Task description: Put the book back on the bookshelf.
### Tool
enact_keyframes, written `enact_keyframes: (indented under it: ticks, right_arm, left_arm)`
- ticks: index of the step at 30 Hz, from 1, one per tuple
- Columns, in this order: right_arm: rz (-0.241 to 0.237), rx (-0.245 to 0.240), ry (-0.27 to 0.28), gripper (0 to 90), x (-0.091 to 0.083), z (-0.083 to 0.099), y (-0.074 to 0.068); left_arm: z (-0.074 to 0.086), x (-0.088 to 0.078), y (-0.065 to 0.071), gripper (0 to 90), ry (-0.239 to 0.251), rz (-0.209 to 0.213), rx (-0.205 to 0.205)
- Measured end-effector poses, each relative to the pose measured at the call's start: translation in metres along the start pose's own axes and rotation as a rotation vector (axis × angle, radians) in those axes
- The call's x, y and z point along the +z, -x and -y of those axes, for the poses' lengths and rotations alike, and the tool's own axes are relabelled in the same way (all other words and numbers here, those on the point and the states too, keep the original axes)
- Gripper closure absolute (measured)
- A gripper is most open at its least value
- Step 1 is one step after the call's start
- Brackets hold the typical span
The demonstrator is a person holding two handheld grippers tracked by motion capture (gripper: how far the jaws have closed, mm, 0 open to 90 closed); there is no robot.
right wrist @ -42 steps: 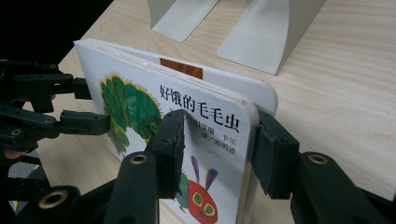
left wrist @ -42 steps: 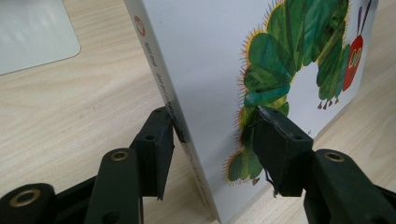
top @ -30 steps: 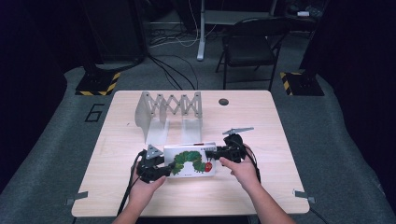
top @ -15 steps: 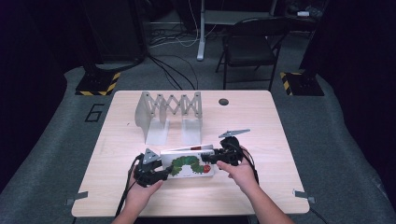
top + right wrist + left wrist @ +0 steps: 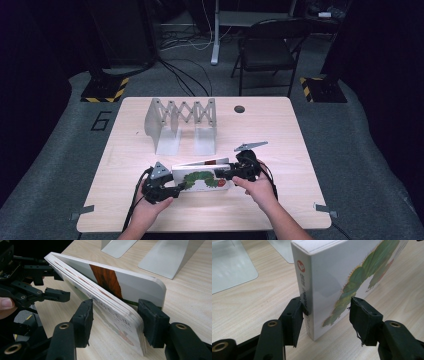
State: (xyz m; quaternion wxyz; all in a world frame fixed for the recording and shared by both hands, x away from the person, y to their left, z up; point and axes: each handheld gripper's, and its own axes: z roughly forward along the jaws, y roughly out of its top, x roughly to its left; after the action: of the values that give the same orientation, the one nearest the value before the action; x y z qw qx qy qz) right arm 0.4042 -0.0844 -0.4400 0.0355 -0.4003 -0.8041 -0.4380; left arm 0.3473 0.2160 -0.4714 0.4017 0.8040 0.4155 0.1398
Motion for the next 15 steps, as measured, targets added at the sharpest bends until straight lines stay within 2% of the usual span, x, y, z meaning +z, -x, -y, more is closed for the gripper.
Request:
enact_keyframes:
  ticks: [5,9,12,15]
  right_arm:
    - [0.000,-0.011,0.006,46.7,-0.002,0.006,-0.001]
    - [0.005,-0.007,-0.006,46.4,0.000,0.011,0.001]
    - [0.015,-0.014,-0.025,45.5,0.003,0.015,0.002]
    - [0.031,-0.018,-0.037,45.3,0.005,0.019,0.004]
  left_arm:
    - [0.000,-0.001,-0.003,42.4,-0.013,0.042,0.028]
    - [0.003,-0.003,-0.004,39.4,0.006,0.075,0.049]
    - [0.001,-0.006,-0.004,39.6,0.002,0.094,0.070]
    - [-0.002,-0.007,-0.003,40.0,0.024,0.104,0.066]
